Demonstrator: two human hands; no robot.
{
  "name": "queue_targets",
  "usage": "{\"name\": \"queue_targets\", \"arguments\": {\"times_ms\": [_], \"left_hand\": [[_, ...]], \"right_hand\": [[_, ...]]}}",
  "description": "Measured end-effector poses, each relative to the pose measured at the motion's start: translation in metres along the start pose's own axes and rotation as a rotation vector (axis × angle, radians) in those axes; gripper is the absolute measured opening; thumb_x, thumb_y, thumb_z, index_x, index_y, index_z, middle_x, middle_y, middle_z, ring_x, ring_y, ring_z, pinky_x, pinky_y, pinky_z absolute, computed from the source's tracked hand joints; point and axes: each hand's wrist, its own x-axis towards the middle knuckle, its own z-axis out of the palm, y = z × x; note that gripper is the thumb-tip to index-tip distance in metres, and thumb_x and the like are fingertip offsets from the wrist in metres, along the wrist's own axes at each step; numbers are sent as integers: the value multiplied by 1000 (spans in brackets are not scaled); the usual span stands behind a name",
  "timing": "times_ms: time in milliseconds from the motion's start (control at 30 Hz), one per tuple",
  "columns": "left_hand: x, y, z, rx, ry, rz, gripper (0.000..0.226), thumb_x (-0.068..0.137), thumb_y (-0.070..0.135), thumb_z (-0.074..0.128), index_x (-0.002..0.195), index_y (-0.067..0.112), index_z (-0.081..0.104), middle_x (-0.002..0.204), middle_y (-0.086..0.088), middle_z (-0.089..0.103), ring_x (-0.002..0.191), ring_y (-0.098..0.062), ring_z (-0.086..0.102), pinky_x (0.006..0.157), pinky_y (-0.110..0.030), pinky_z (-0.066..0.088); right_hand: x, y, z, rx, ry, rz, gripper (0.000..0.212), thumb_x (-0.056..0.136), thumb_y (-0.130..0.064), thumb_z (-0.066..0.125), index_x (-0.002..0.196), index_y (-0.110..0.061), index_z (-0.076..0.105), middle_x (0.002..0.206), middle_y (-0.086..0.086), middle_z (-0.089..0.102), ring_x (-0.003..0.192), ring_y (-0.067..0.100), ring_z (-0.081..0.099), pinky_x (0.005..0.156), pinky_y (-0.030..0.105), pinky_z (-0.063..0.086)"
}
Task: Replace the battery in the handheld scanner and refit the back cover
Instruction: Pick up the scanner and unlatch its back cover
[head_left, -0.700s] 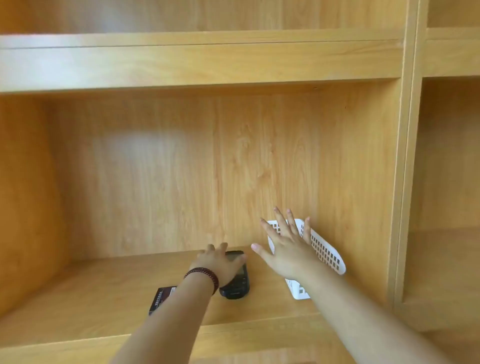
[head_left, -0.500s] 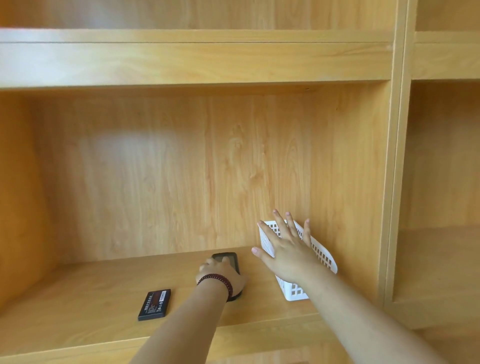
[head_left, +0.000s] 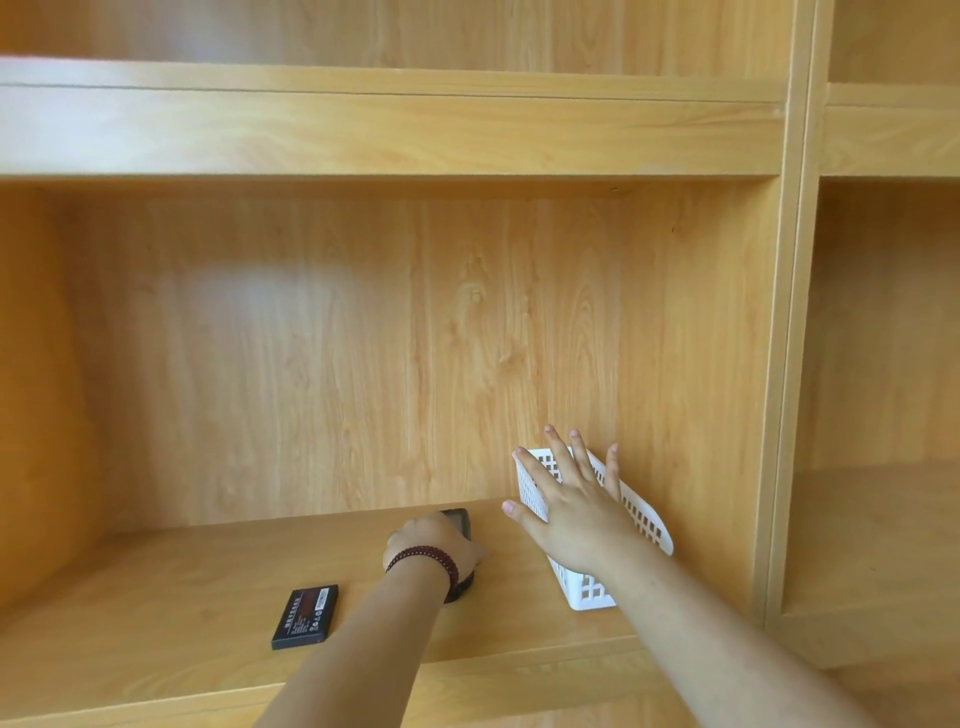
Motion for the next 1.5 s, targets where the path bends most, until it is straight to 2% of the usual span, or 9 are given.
{"name": "queue_targets", "arguments": {"times_ms": [100, 233, 333, 500, 900, 1133, 1300, 1400, 1500], "left_hand": [[6, -5, -14, -171, -50, -32, 60, 71, 56, 62, 111, 12, 55, 95, -3, 64, 86, -22, 63, 68, -30, 52], [18, -18, -35, -770, -171, -37, 53, 72, 55, 63, 90, 5, 63, 81, -12, 68, 72, -29, 65, 75, -40, 57], [16, -33, -46, -1172, -298, 29, 38, 85, 39, 60, 104, 6, 60, 101, -22, 67, 87, -36, 66, 86, -49, 55], [9, -45, -47, -1781, -495, 127, 48, 93, 31, 44, 127, 0, 56, 127, -28, 61, 101, -45, 64, 83, -49, 52], [-8, -49, -17, -1897, -439, 190, 48, 97, 40, 47, 128, 5, 59, 126, -23, 64, 114, -35, 61, 93, -50, 51], [-14, -45, -21, -1866, -411, 211, 45, 100, 37, 43, 132, 10, 57, 122, -15, 67, 104, -29, 64, 81, -41, 52], [-16, -43, -23, -1841, -430, 266, 46, 100, 36, 42, 134, 8, 55, 118, -16, 68, 102, -29, 65, 84, -42, 52], [-16, -42, -25, -1823, -446, 325, 44, 102, 33, 39, 134, 7, 54, 115, -15, 70, 99, -28, 67, 80, -41, 55], [-18, -43, -28, -1771, -449, 381, 40, 103, 29, 35, 129, 8, 56, 104, -12, 75, 89, -26, 73, 69, -37, 60]], "right_hand": [[1, -2, -2, 12, 15, -7, 85, 78, -79, 2, 154, -42, -3, 162, -4, -27, 146, 21, -33, 111, 62, -25], [3, -6, -7, 24, 31, -11, 86, 77, -80, 2, 154, -43, -3, 161, -5, -29, 145, 20, -34, 111, 62, -24], [4, -8, -11, 0, 43, -18, 78, 84, -77, 8, 154, -43, -5, 160, -4, -32, 144, 20, -37, 111, 63, -24], [1, -13, -14, -47, 62, -20, 74, 88, -76, 10, 153, -44, -8, 158, -3, -35, 141, 22, -40, 108, 64, -27], [-5, -18, -14, -47, 60, -32, 74, 90, -75, 12, 153, -44, -8, 159, -4, -34, 142, 21, -39, 107, 62, -30], [-8, -25, -23, 35, 82, -55, 65, 95, -66, 11, 154, -42, -5, 160, -5, -30, 145, 21, -33, 114, 58, -23], [-3, -51, -36, 626, 68, 29, 59, 100, -53, 35, 153, -26, 29, 162, -5, 23, 149, 17, 20, 121, 39, 17], [1, -66, -40, 935, -57, 108, 46, 100, -46, 46, 136, -20, 54, 134, -5, 59, 129, 17, 51, 109, 34, 38], [2, -75, -34, 1174, -132, 143, 21, 98, -40, 52, 102, -27, 68, 107, -8, 72, 107, 16, 66, 100, 40, 51]]}}
